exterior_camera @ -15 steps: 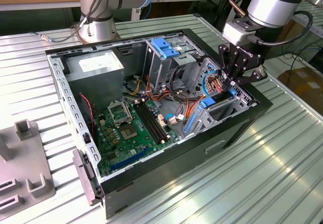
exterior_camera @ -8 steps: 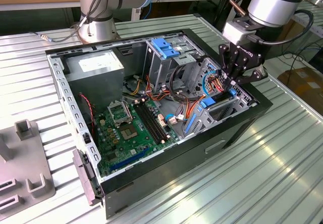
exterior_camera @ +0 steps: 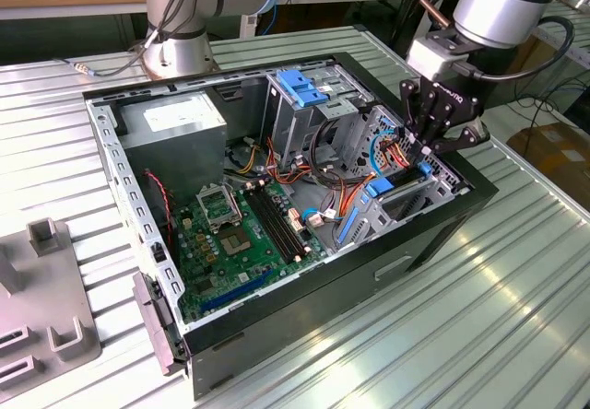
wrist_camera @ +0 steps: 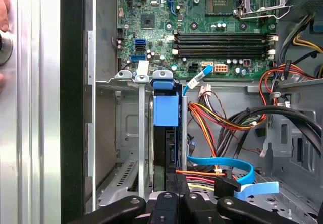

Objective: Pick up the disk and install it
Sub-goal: 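Insert the second disk wire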

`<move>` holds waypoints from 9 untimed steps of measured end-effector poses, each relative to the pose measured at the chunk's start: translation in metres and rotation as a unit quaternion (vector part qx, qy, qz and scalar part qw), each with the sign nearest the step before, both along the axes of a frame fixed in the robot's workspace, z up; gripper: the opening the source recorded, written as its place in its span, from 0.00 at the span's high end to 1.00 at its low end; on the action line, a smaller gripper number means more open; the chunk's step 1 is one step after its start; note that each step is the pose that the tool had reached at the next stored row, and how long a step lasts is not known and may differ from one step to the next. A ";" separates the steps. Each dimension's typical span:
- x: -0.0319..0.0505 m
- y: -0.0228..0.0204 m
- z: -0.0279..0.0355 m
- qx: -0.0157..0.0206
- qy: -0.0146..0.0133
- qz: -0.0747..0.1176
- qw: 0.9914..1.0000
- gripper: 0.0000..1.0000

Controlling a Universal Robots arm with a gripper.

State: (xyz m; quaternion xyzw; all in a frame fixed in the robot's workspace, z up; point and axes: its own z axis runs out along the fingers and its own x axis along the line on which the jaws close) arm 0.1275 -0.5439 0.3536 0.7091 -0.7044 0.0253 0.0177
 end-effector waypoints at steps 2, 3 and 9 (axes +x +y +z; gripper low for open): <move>0.0000 0.0000 0.0001 0.000 0.000 0.000 1.000 0.89; -0.0004 0.0000 0.0002 0.000 0.000 0.000 1.000 0.89; -0.0043 -0.0001 0.0046 0.000 0.000 0.000 1.000 0.89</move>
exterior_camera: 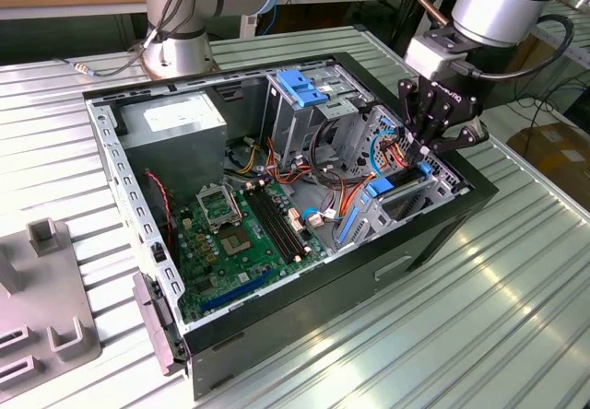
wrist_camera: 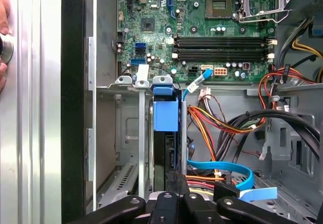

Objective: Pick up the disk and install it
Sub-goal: 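Insert the second disk wire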

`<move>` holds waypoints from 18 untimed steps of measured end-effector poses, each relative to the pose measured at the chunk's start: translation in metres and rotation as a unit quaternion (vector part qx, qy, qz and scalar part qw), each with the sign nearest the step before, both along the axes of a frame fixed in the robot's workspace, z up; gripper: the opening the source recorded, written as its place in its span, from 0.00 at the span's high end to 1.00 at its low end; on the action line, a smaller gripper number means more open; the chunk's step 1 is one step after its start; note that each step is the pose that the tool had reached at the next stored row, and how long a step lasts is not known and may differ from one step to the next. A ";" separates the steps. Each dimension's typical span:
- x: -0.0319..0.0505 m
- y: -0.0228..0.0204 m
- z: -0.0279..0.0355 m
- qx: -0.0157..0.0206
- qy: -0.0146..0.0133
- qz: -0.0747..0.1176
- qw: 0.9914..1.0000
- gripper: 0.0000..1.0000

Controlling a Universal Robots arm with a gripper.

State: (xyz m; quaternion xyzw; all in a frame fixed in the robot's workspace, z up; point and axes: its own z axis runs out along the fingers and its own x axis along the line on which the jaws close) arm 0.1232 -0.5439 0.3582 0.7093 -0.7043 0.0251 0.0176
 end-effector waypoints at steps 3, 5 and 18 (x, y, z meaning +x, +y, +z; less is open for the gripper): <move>-0.0001 0.0000 0.0069 0.000 0.000 0.000 1.000 0.89; -0.0001 0.0000 0.0143 0.000 0.000 0.000 1.000 0.89; -0.0074 0.0010 0.0241 0.001 0.000 0.000 1.000 0.89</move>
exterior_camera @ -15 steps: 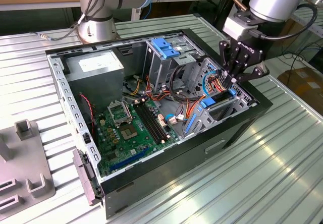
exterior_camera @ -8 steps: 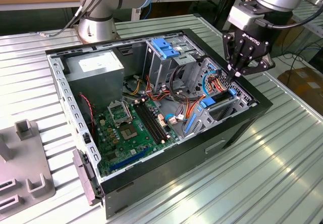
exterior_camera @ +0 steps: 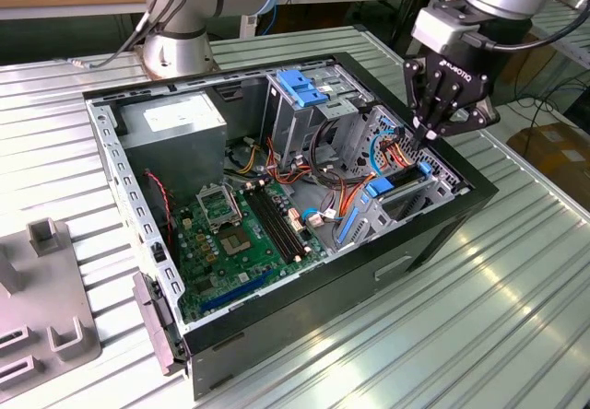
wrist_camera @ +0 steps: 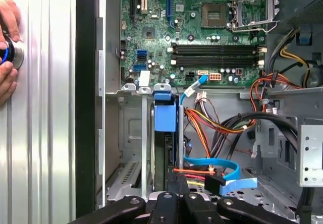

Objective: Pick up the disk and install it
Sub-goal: 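Insert the second disk wire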

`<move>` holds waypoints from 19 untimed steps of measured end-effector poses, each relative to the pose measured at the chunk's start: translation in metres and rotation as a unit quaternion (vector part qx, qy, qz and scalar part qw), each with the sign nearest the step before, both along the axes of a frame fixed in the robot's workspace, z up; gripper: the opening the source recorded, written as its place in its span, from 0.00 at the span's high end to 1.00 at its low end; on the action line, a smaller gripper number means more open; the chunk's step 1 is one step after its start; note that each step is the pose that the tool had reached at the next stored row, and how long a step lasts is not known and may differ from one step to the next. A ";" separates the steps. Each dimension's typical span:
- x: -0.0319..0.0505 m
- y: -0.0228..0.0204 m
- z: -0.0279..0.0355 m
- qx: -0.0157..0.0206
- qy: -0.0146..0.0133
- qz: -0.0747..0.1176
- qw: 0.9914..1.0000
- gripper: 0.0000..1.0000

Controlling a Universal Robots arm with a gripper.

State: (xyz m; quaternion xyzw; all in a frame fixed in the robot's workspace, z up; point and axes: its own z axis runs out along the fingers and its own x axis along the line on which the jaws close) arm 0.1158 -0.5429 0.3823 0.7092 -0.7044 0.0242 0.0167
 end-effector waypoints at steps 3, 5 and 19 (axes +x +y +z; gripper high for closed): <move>-0.0053 0.0002 0.0005 0.000 0.000 0.000 1.000 0.89; -0.0053 0.0013 0.0015 0.000 0.000 0.000 1.000 0.89; -0.0048 0.0425 0.0081 -0.029 0.000 0.000 1.000 0.89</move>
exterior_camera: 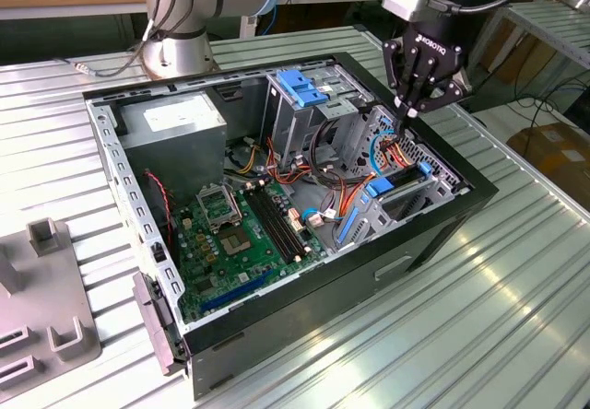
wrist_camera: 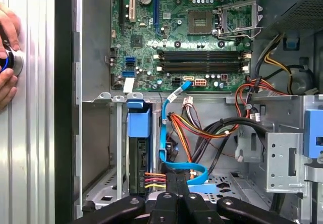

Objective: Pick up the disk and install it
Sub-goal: 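Insert the second disk wire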

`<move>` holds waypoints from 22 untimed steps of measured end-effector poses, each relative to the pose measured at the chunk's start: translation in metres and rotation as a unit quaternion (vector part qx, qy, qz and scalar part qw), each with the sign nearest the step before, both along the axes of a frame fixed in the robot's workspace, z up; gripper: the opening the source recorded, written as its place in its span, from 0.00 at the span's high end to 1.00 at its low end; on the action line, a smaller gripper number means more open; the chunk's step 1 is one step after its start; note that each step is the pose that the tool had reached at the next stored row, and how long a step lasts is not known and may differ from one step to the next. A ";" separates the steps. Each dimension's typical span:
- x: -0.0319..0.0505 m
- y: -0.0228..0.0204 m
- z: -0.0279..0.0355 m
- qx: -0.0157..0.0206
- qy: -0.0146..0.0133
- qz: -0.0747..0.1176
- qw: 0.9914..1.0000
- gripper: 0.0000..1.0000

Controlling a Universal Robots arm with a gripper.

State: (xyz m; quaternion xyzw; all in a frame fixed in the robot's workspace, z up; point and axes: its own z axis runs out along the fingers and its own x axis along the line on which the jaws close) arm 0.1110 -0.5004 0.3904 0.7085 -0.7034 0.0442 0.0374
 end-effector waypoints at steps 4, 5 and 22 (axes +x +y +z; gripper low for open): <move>0.0007 0.0108 0.0000 -0.012 0.000 0.000 1.000 0.82; 0.0007 0.0133 -0.0002 -0.017 0.000 0.000 1.000 0.82; 0.0017 0.0214 -0.0124 -0.086 0.000 0.000 0.996 0.89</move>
